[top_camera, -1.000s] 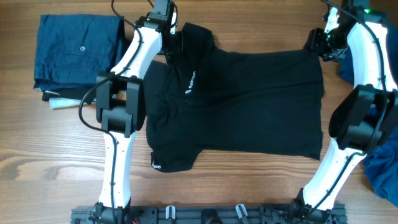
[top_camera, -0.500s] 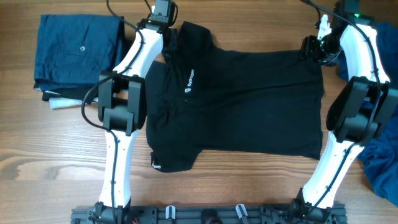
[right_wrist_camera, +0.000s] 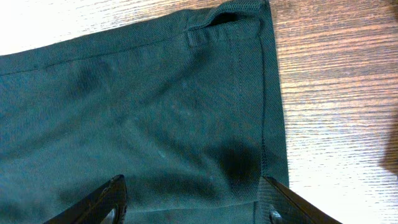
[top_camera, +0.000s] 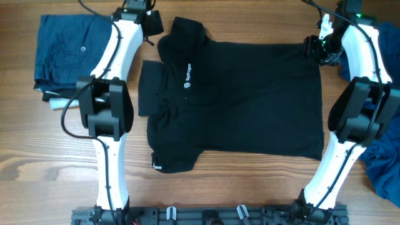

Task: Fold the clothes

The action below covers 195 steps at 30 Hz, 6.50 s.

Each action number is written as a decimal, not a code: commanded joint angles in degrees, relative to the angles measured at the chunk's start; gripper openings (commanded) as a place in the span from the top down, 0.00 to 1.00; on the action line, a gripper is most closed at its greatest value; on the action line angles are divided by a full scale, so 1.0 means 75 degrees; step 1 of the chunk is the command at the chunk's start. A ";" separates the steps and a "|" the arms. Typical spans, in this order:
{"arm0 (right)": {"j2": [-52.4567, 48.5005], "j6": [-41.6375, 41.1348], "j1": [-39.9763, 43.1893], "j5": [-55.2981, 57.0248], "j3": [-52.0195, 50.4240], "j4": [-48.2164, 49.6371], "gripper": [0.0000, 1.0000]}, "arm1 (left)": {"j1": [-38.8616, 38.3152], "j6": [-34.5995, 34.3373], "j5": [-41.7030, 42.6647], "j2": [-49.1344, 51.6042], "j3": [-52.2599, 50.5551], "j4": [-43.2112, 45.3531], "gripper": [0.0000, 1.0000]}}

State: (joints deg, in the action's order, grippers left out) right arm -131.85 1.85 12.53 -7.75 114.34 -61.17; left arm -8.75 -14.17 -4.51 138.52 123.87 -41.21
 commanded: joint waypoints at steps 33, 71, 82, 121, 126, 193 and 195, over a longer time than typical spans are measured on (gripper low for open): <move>-0.0143 0.0154 0.0026 -0.0149 -0.0061 0.0647 0.32 | 0.0568 0.0041 -0.0003 0.1521 0.0128 0.0280 0.87; -0.0793 0.0149 0.0026 -0.0172 -0.0064 0.0568 0.30 | -0.0350 0.2066 0.0734 0.0935 0.0356 -0.0714 0.62; -0.0793 0.0137 0.0026 -0.0169 -0.0061 0.0615 0.29 | -0.0262 0.2285 0.0729 0.1262 0.0326 -0.0769 0.90; -0.1096 -0.0052 -0.0452 -0.2037 0.0189 0.2687 0.78 | 0.0152 0.1574 0.0020 0.1262 0.0326 -0.0519 0.83; -0.1201 0.0268 -0.0737 -0.1853 0.0189 0.3101 0.67 | 0.0152 0.1571 0.0020 0.1262 0.0326 -0.0516 0.83; 0.4841 -0.3984 -0.0358 0.1469 0.0108 -0.3745 0.00 | -0.2559 -0.2282 -0.0921 -0.5024 0.0997 -0.6665 0.23; 0.4841 -0.4083 -0.0286 0.1460 -0.0519 -0.3730 0.01 | -0.2906 -0.2675 -0.1591 -0.5024 0.0836 -0.7044 0.20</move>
State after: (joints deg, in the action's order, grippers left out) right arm -95.90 -24.38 9.67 1.48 116.11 -89.12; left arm -27.07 -28.84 -8.64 102.06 131.70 -91.02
